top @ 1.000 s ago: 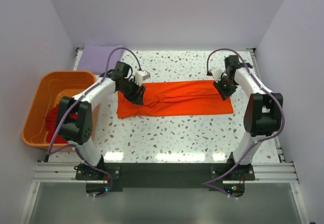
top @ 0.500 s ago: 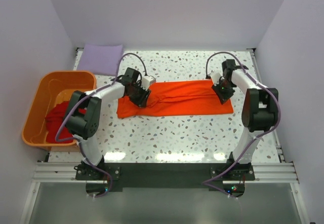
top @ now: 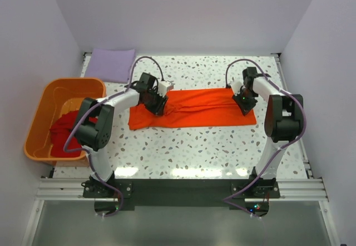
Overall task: Fold and stack the t-shirts
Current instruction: Fold the tshirt
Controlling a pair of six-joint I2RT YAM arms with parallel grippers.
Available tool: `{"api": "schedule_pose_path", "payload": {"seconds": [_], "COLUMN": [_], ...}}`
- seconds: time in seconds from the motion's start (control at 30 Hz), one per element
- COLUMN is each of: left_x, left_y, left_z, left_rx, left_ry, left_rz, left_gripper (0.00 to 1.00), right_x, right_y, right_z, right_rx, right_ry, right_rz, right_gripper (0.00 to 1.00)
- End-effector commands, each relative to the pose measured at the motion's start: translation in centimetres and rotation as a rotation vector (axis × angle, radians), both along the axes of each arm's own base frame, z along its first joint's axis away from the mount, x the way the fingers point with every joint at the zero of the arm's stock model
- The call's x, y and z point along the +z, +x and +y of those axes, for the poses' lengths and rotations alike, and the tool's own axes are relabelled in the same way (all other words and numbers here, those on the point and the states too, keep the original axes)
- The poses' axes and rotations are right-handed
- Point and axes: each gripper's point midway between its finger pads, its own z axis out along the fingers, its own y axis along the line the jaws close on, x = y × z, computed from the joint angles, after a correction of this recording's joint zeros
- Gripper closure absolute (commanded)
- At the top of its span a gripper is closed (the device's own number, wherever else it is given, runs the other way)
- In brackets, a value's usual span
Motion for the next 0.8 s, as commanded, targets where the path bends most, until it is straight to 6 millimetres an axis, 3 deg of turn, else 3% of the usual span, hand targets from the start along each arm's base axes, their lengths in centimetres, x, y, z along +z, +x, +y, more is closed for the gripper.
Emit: {"api": "schedule_pose_path", "payload": {"seconds": [0.0,0.33,0.43,0.53,0.57,0.63,0.77], "left_x": [3.2,4.3,6.0,9.2,10.6,11.5,9.9], "left_y": [3.7,9.7,11.9,13.0,12.7,12.1,7.6], "left_z": [-2.5,-4.2,-4.3,-3.8,-3.5,-2.7,-0.9], "left_rx": [0.008,0.058,0.087,0.102,0.096,0.09,0.063], "left_ry": [-0.101,-0.12,-0.122,-0.152,-0.164,-0.157,-0.112], "left_rz": [-0.126,-0.236,-0.292,-0.375,-0.391,-0.391,-0.278], "left_gripper": [0.59,0.54,0.52,0.47,0.47,0.47,0.5], "right_x": [-0.3,0.0,0.2,0.6,0.9,1.1,1.8], "right_y": [0.4,0.3,0.3,0.4,0.5,0.6,0.9], "right_z": [-0.4,-0.3,-0.2,-0.1,-0.2,-0.1,0.0], "right_rx": [0.002,0.007,0.006,0.002,-0.001,-0.005,-0.009], "right_ry": [-0.02,-0.014,-0.011,-0.006,-0.005,0.002,0.006], "right_rz": [-0.01,-0.01,-0.01,-0.016,-0.02,-0.026,-0.043], "right_gripper": [0.87,0.87,0.87,0.87,0.87,0.87,0.87]}}
